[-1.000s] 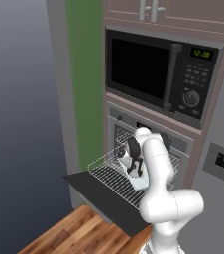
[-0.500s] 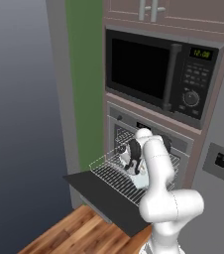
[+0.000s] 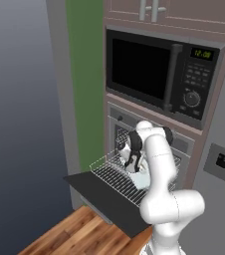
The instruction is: Take the baked cake out of the oven and place it on the plate for cooling. Then close the oven door.
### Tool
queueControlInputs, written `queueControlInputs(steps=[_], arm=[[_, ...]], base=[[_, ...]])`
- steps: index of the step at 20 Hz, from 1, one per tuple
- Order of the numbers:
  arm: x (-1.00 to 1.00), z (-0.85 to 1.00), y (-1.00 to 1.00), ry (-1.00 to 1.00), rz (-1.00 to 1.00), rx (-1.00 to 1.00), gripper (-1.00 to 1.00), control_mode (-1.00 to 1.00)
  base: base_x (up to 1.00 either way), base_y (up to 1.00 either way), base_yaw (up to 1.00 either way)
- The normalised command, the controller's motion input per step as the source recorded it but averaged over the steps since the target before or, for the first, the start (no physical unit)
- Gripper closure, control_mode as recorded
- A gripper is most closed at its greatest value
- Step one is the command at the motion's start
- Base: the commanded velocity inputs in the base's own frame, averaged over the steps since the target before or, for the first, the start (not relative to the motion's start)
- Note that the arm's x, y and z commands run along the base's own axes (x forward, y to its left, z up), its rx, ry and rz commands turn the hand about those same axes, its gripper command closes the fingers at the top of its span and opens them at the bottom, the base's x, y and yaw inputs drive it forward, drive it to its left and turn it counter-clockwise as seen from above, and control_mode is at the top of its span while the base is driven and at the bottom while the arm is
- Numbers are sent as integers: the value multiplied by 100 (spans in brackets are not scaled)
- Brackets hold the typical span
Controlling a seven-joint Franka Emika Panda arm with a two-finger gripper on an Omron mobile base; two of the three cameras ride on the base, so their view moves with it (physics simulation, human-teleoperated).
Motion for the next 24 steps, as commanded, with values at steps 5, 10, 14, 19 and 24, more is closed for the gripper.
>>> queueControlInputs(steps=[5, 10, 14, 19, 24], arm=[[-97, 97, 18, -1, 5, 15, 100, -100], [-100, 78, 43, 0, 7, 11, 100, -100], [-99, 90, 49, 0, 6, 11, 100, -100], [-61, 100, 38, 0, 1, 16, 100, -100], [-19, 100, 38, 10, 0, 13, 100, -100]], base=[[0, 0, 0], [0, 0, 0], [0, 0, 0], [0, 0, 0], [0, 0, 0]])
